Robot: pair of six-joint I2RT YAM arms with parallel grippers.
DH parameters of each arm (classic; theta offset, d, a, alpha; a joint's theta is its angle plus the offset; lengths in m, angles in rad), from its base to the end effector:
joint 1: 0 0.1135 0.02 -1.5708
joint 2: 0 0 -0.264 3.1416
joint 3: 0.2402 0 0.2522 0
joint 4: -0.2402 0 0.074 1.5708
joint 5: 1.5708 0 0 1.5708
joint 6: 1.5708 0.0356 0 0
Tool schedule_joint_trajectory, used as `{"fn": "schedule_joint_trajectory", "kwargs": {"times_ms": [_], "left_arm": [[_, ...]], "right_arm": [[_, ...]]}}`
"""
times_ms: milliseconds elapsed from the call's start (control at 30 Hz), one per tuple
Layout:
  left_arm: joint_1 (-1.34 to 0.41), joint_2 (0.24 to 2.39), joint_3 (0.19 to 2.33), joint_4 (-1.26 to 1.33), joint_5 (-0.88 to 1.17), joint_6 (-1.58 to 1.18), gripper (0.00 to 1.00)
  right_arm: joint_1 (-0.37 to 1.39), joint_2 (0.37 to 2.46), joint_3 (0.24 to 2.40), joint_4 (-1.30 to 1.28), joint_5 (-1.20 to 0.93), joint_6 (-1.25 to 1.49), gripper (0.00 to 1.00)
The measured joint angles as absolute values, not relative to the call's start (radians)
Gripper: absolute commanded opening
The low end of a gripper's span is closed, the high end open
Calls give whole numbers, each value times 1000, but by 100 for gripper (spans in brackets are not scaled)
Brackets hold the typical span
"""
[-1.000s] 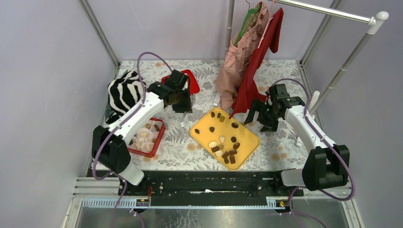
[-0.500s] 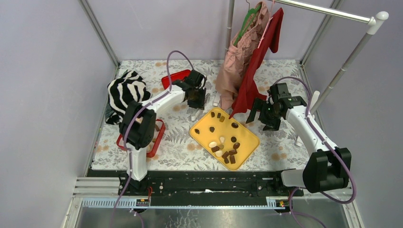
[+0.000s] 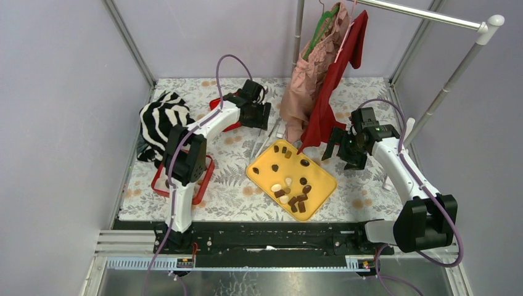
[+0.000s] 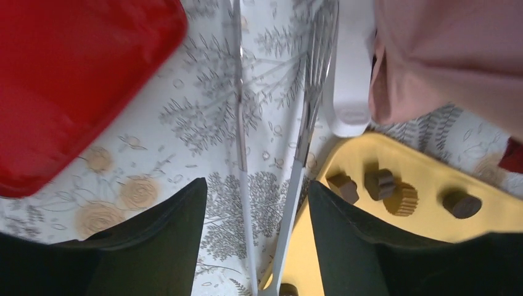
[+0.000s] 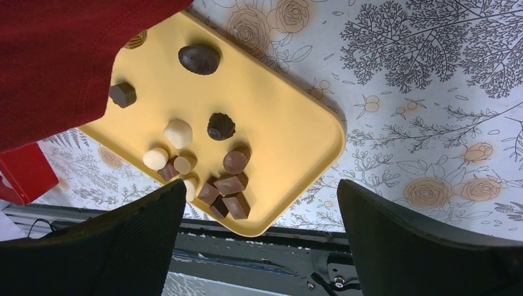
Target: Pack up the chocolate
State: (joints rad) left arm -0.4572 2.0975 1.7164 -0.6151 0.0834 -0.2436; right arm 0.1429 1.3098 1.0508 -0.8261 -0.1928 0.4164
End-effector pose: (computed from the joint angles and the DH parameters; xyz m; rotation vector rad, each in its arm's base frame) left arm 0.4132 -0.2066 0.2144 0.3097 2.5876 -0.3664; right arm 0.2513 0.0430 0.2675 0.3034 2.6782 0.4347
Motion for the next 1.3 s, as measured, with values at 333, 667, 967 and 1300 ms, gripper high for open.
{"fn": "schedule_joint_trajectory", "kwargs": {"times_ms": [333,667,967,1300], "left_arm": [[-344,2049,1798,-655,57,-333,64],[-87,2098,1723,-696,-11,-625,60],[-89,2230,1758,-719,-62,-670,35],[-90,2243,1798,-733,-117,-650,0]], "right_arm": [[143,1314,1069,-826,-192,417,100],[143,1366,1093,-825,-192,419,100],[143,1398,1122,-824,-191,424,100],[143,1409,1144,-818,-191,450,100]]}}
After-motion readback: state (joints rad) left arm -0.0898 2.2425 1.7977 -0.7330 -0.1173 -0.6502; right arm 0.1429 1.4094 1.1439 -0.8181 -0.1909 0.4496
